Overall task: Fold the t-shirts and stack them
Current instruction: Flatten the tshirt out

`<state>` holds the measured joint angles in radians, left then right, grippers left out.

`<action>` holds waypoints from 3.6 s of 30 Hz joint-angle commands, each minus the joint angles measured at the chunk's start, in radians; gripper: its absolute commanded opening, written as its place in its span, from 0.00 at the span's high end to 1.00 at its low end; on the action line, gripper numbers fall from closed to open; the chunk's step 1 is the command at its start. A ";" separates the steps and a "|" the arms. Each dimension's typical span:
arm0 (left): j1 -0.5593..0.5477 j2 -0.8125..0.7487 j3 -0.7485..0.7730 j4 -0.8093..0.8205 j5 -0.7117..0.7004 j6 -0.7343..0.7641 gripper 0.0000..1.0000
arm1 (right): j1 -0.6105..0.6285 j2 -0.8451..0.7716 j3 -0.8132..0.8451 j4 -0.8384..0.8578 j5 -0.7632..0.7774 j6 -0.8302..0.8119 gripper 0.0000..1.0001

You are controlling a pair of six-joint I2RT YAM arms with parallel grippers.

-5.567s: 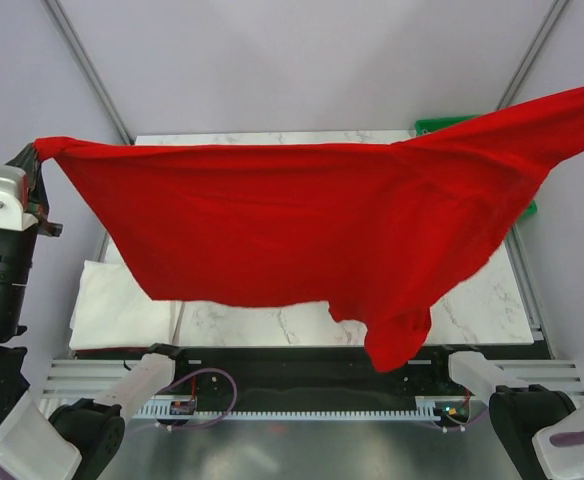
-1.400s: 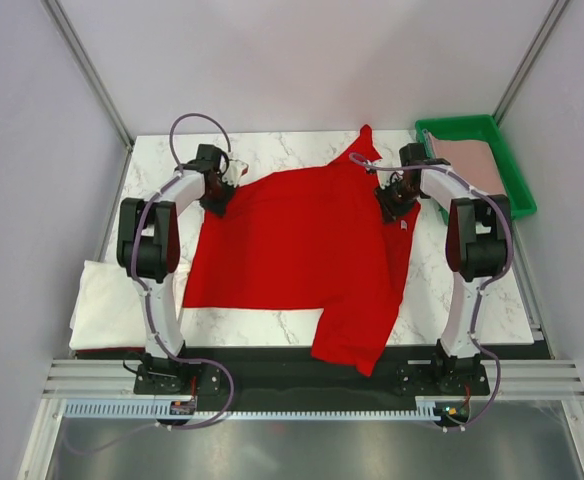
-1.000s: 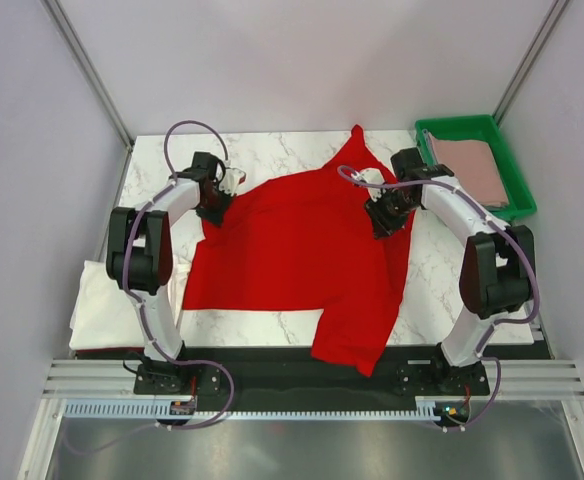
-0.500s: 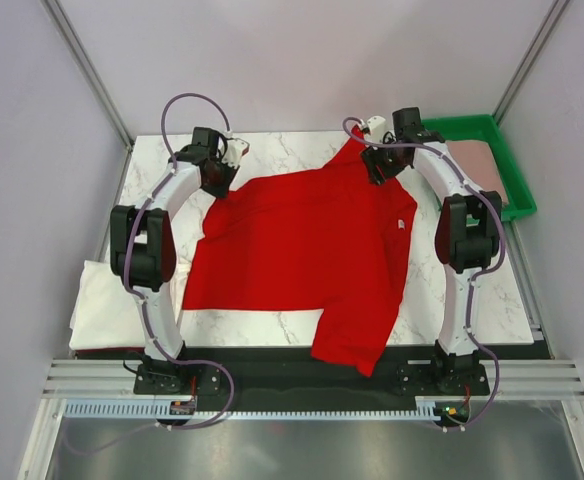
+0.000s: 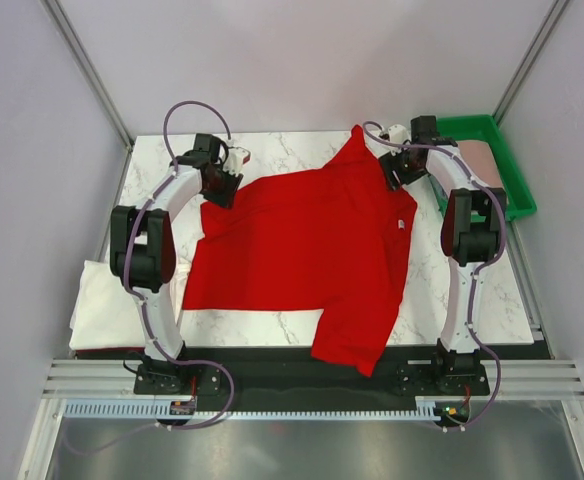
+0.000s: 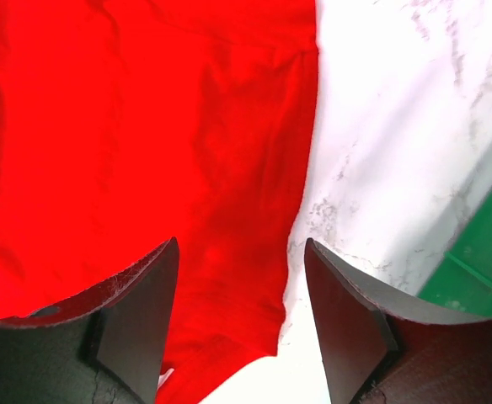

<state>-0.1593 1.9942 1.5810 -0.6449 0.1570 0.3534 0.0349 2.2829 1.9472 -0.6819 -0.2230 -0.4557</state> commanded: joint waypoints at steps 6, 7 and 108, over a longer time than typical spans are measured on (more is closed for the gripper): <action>-0.003 -0.015 -0.032 -0.024 -0.086 0.097 0.63 | 0.007 0.020 -0.019 0.024 -0.029 0.017 0.30; -0.005 -0.011 -0.033 -0.022 -0.083 0.102 0.62 | 0.008 0.021 -0.021 0.024 -0.027 0.018 0.30; 0.001 -0.014 0.201 0.016 -0.189 0.090 0.98 | 0.089 -0.213 -0.484 -0.099 0.037 -0.132 0.39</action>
<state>-0.1593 2.0102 1.7405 -0.6483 -0.0292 0.4435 0.0902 2.1254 1.5864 -0.6304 -0.2028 -0.5148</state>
